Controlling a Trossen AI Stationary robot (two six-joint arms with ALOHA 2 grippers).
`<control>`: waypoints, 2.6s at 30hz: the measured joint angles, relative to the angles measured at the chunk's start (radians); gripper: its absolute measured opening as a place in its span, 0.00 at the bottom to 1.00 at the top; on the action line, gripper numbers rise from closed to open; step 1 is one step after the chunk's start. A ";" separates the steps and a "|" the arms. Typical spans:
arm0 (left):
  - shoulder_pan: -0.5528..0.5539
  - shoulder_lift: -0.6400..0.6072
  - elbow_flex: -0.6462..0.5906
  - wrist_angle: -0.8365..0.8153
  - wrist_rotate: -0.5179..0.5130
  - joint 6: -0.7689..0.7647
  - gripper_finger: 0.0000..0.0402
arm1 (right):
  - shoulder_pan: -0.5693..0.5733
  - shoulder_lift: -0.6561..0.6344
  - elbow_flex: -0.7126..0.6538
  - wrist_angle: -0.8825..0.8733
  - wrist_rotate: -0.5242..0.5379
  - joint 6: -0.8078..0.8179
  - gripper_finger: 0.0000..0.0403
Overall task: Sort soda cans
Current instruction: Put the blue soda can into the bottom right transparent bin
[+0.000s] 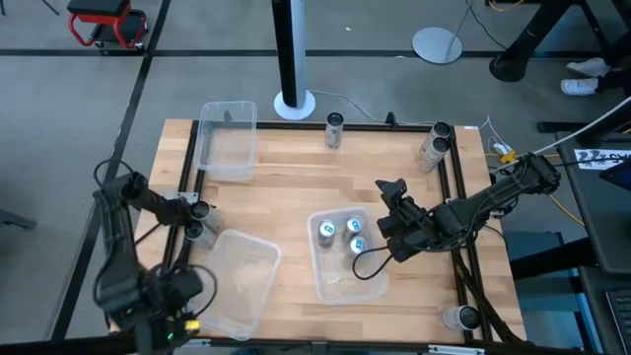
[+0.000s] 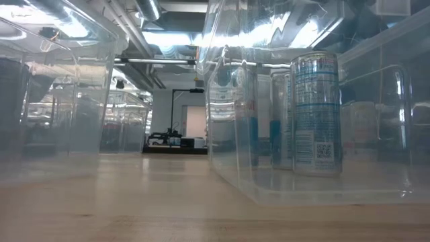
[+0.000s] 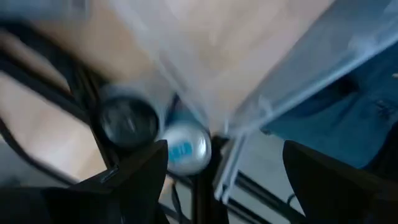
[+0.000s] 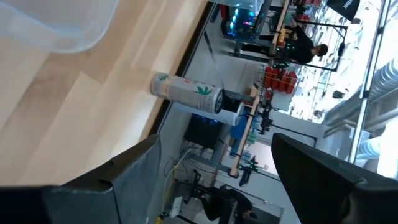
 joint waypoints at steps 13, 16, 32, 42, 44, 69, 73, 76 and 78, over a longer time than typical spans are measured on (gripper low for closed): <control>-0.110 0.105 -0.001 0.088 0.002 -0.270 0.76 | 0.000 0.000 0.000 0.045 -0.056 0.000 0.76; -0.104 0.122 -0.001 0.081 0.003 -0.270 0.76 | 0.000 0.000 0.000 0.053 -0.073 0.000 0.76; -0.118 0.164 -0.044 -0.024 0.060 -0.360 0.76 | 0.000 0.000 0.000 0.064 -0.073 -0.001 0.76; -0.126 0.164 -0.104 -0.013 0.041 -0.330 0.76 | 0.000 0.000 0.000 0.065 -0.081 0.000 0.76; -0.128 0.164 -0.124 0.008 0.037 -0.328 0.76 | 0.000 0.002 0.000 0.066 -0.081 0.000 0.76; -0.132 0.163 -0.141 0.030 0.031 -0.320 0.76 | 0.000 0.073 0.000 0.064 -0.090 -0.003 0.76; -0.131 0.163 -0.142 0.028 0.041 -0.322 0.76 | 0.000 0.073 0.000 0.064 -0.090 -0.003 0.76; -0.132 0.162 -0.153 0.029 0.041 -0.327 0.76 | 0.000 0.073 0.000 0.064 -0.090 -0.003 0.76; -0.132 0.161 -0.169 0.043 0.038 -0.325 0.76 | 0.000 0.073 0.000 0.064 -0.091 -0.003 0.76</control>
